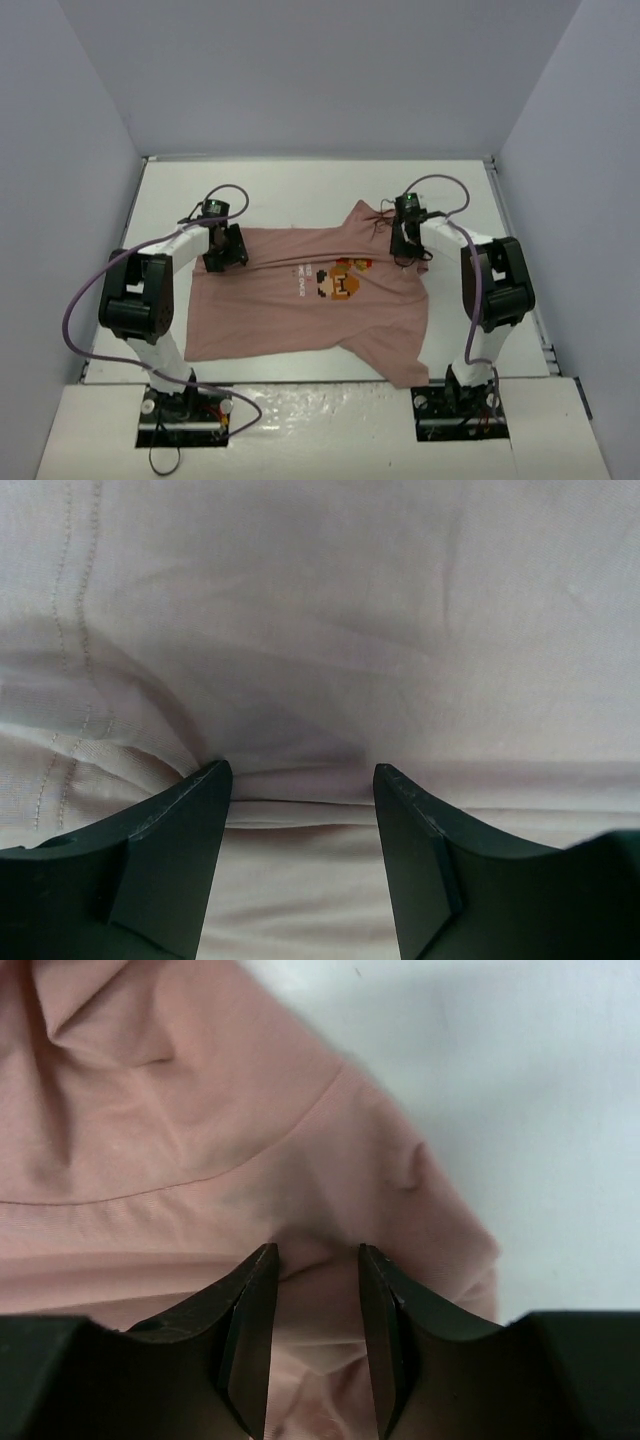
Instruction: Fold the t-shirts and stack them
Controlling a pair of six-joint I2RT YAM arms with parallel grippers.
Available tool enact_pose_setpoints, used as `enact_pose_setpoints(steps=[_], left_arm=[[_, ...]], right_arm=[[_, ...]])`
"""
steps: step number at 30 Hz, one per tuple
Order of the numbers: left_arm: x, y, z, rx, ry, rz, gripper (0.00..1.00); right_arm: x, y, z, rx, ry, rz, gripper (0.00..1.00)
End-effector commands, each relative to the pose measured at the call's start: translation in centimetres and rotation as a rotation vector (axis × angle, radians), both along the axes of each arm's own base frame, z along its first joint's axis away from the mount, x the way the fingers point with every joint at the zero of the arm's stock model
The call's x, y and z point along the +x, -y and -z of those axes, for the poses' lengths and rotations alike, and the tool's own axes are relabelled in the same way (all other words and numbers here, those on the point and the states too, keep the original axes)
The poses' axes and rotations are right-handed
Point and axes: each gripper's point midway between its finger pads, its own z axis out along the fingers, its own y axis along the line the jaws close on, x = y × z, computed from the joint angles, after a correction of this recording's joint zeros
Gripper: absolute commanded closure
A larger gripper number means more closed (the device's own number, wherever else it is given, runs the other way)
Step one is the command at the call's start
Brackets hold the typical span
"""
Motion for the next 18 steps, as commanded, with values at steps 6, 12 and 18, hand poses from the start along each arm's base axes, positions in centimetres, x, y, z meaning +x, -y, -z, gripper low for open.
enact_pose_setpoints(steps=[6, 12, 18], left_arm=[[-0.8, 0.4, -7.4, -0.017, 0.135, 0.039, 0.43], [-0.7, 0.5, -10.5, -0.023, 0.19, 0.063, 0.43], [-1.8, 0.8, -11.2, -0.037, 0.196, 0.093, 0.43]], right_arm=[[6.3, -1.2, -12.5, 0.033, 0.293, -0.007, 0.64], [10.6, -4.3, -11.6, 0.111, 0.288, -0.029, 0.64], [11.5, -7.3, -9.9, 0.092, 0.268, -0.119, 0.57]])
